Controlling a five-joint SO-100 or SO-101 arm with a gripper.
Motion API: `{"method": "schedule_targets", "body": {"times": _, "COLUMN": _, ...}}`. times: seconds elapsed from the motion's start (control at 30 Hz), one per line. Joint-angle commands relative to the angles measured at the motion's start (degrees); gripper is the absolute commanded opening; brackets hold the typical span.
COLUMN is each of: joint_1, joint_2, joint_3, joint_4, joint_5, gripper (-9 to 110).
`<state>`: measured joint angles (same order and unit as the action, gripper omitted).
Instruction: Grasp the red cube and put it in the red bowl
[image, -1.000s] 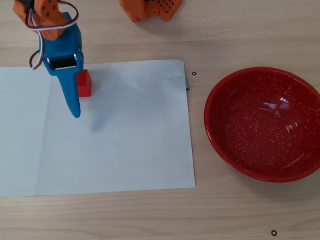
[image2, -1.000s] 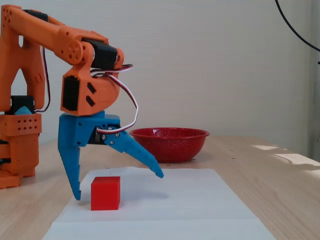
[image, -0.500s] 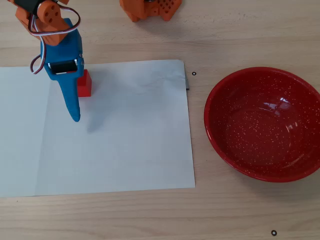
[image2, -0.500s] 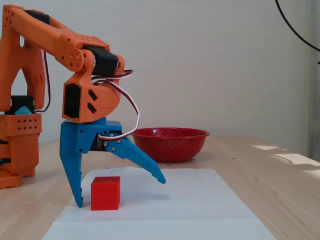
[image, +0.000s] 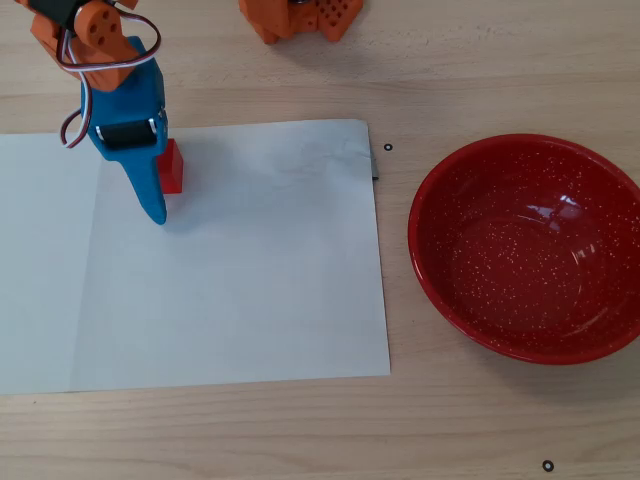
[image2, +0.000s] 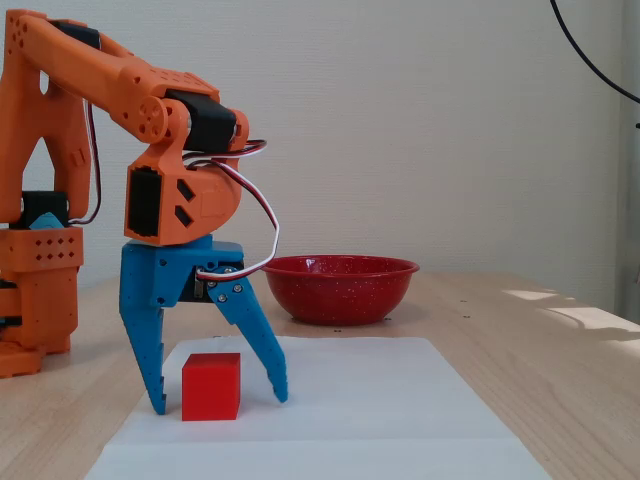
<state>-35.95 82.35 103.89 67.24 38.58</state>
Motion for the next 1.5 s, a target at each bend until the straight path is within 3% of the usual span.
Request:
{"method": "schedule_targets", "body": {"times": 0.0, "joint_1": 1.1, "joint_2": 2.1, "joint_3": -1.3, "joint_4": -2.1, "joint_5": 0.9, "gripper": 36}}
{"method": "schedule_targets", "body": {"times": 0.23, "joint_1": 0.8, "joint_2": 2.6, "joint_3": -1.4, "joint_4": -1.3, "joint_5": 2.1, "gripper": 15}}
{"method": "schedule_targets", "body": {"times": 0.33, "joint_1": 0.7, "joint_2": 3.1, "joint_3": -1.7, "joint_4": -0.1, "joint_5": 2.2, "gripper": 0}}
{"method": "schedule_targets", "body": {"times": 0.53, "joint_1": 0.4, "joint_2": 3.9, "joint_3": -6.4, "joint_4": 7.5, "joint_5": -0.8, "gripper": 0}}
{"method": "schedule_targets", "body": {"times": 1.07, "joint_1": 9.1, "joint_2": 3.5, "joint_3": -41.9, "joint_4": 42.1, "joint_5": -14.2, "gripper": 0}}
{"method": "schedule_targets", "body": {"times": 1.47, "joint_1": 28.2, "joint_2": 5.4, "joint_3": -51.2, "joint_4": 43.9, "joint_5": -26.6, "gripper": 0}}
